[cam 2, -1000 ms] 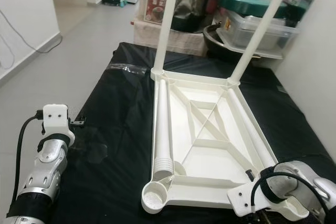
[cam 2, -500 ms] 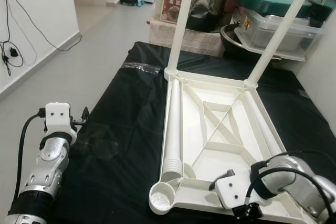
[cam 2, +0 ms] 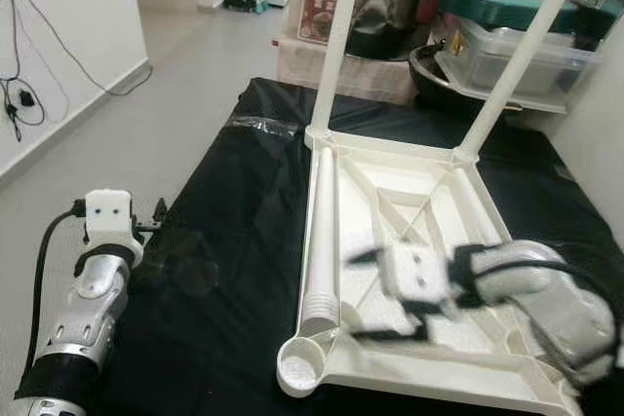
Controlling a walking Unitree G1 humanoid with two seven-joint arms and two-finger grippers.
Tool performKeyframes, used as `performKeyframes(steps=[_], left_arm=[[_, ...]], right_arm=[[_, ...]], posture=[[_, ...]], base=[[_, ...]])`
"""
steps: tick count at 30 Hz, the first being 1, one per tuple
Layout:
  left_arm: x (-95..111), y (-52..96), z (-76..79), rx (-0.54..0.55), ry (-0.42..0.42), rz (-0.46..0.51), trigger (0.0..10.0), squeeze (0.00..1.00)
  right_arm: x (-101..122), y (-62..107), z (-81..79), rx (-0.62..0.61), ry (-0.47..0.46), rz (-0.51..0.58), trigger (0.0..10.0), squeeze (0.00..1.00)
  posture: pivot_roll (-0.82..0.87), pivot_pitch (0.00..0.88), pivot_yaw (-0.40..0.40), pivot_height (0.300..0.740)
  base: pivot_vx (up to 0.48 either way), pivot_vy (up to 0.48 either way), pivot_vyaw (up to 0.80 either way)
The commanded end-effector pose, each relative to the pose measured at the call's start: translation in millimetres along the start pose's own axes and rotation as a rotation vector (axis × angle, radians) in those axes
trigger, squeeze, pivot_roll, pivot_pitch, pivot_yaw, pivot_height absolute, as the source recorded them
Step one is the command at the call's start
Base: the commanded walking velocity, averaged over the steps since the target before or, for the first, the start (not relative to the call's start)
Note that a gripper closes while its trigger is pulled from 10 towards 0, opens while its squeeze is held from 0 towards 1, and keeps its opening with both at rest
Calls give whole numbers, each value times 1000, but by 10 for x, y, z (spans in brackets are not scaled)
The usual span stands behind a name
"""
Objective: Building children table
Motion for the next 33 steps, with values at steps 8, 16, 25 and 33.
performKeyframes(steps=[8, 16, 25, 33], left_arm=[[69, 51, 37, -38, 23, 51, 10000, 0], [469, 212, 280, -215, -6, 264, 10000, 0], [755, 544, 460, -364, -62, 425, 10000, 0], [726, 573, 387, -338, -67, 404, 10000, 0]], right_arm=[[186, -182, 713, -752, -196, 397, 10000, 0], [134, -414, 526, -937, -349, 500, 10000, 0], [168, -475, 380, -1066, -363, 563, 10000, 0], [142, -393, 418, -1157, -375, 585, 10000, 0]], posture=[[63, 0, -104, 740], [73, 0, -89, 740], [81, 0, -77, 740], [97, 0, -78, 740]], base=[[0, 0, 0], [0, 0, 0], [0, 0, 0], [0, 0, 0]])
Point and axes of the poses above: a point about 5 cm out from each wrist's last joint towards the gripper, its own y axis pointing back from the gripper into the wrist, its own x axis along the axis of the wrist's last joint, z = x × y, the point moved 3 cm from there along -y, pointing out of the wrist towards the gripper, and after that the axes turned 14 degrees about -y, right-handed, at the moved point
